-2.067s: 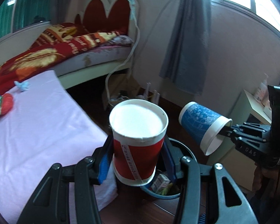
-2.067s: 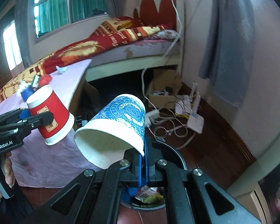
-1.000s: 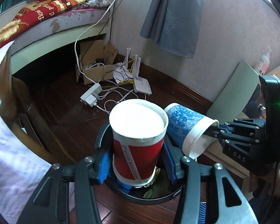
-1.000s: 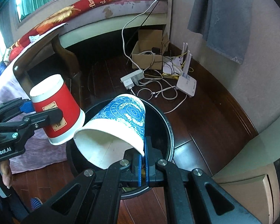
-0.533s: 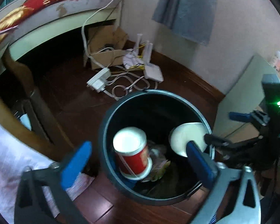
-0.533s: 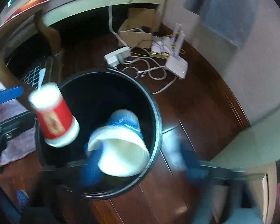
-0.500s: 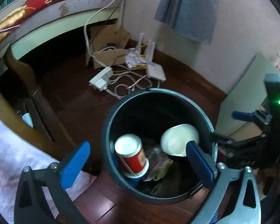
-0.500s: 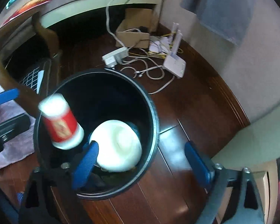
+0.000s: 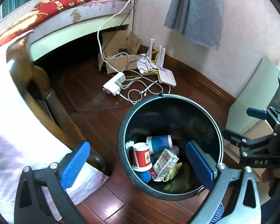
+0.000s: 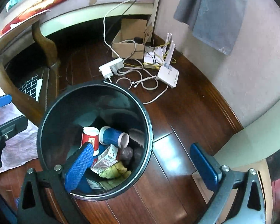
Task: Collect trash
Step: 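Move both tools back to the remaining items on the bed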
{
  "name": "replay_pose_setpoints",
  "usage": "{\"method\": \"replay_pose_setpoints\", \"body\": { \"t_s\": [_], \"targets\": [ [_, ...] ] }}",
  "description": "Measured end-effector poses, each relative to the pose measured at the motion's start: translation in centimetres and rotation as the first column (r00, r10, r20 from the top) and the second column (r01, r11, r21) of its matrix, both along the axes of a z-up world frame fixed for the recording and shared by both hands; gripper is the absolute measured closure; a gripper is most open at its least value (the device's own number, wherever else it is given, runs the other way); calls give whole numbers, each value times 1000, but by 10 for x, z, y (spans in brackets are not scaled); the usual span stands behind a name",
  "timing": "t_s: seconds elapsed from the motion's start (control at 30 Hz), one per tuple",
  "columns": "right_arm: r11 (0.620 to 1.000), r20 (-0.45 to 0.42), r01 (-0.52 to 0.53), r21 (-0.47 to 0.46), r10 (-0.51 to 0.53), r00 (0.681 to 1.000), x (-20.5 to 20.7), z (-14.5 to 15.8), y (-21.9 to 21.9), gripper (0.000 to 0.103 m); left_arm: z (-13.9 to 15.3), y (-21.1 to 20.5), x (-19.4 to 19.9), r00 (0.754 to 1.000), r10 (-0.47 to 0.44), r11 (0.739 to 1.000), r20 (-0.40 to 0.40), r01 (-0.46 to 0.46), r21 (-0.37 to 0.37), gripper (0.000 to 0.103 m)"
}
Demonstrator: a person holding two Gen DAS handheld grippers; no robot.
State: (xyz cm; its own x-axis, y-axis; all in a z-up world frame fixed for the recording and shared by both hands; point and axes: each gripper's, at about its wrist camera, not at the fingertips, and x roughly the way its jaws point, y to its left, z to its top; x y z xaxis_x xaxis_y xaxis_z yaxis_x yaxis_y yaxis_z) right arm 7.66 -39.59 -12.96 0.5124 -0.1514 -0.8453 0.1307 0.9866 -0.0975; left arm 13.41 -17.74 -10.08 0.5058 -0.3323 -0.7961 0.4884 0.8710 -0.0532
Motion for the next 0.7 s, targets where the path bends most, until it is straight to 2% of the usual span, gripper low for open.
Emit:
{"method": "replay_pose_setpoints", "body": {
  "t_s": [0.33,0.7],
  "targets": [
    [1000,68,-12,16,11,998,-16,35,14,0,30,7,-19,998,8,1000,56,-8,-8,0],
    [998,201,-58,13,54,978,-32,96,45,0,89,39,-41,983,61,997,176,-51,-59,0]
  ]
}}
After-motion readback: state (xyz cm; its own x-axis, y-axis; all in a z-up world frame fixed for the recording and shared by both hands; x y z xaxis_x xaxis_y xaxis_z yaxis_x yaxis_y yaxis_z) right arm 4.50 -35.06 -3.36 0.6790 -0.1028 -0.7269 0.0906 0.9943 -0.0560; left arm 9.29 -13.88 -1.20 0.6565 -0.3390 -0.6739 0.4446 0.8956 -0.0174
